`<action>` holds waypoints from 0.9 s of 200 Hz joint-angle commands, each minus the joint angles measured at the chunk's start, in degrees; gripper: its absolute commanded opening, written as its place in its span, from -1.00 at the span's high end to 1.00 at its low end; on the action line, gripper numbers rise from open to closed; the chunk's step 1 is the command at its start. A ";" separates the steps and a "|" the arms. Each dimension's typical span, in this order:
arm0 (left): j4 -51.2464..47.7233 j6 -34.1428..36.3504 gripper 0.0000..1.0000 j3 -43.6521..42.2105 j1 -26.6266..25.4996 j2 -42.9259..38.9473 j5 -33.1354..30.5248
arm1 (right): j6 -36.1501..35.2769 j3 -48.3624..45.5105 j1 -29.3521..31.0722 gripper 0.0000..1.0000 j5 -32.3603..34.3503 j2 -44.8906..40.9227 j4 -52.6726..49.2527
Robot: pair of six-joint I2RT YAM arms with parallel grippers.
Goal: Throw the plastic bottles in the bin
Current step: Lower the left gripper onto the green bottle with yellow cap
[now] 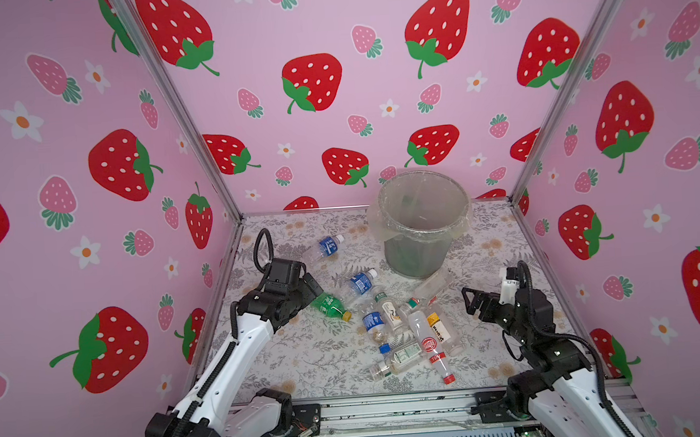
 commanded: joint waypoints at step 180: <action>3.79 -7.50 -0.81 3.17 -5.11 17.72 -5.27 | -0.13 0.40 -0.02 -0.99 -3.18 -1.04 0.16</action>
